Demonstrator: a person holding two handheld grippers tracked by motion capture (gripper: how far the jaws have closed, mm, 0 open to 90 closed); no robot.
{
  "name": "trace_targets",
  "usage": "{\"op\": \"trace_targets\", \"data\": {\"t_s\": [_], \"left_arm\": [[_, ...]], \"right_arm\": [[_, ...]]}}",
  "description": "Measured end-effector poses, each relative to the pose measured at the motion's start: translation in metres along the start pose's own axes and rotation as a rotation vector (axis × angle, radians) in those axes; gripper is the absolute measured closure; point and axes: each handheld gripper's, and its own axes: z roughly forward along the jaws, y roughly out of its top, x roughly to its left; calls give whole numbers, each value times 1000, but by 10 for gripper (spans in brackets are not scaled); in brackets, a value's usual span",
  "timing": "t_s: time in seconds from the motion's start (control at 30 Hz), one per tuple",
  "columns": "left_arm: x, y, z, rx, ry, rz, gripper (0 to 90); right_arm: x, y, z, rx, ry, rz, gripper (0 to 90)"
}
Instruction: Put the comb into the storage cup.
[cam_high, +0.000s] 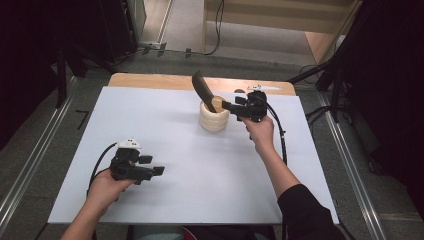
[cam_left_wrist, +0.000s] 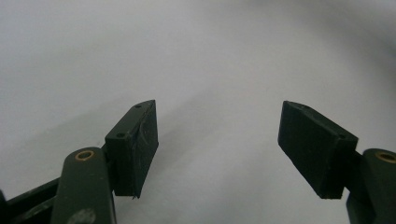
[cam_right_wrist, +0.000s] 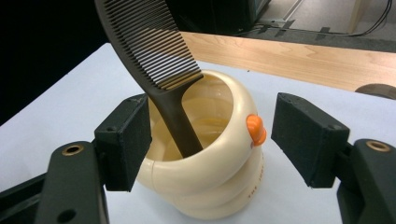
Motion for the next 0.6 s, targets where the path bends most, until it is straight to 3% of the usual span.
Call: {"op": "trace_targets", "data": {"t_s": [0.6], "left_arm": [[3,3,-1,-1,-1,0,295]], "right_arm": [[6,-19,-20,48,37,-32,267]]}}
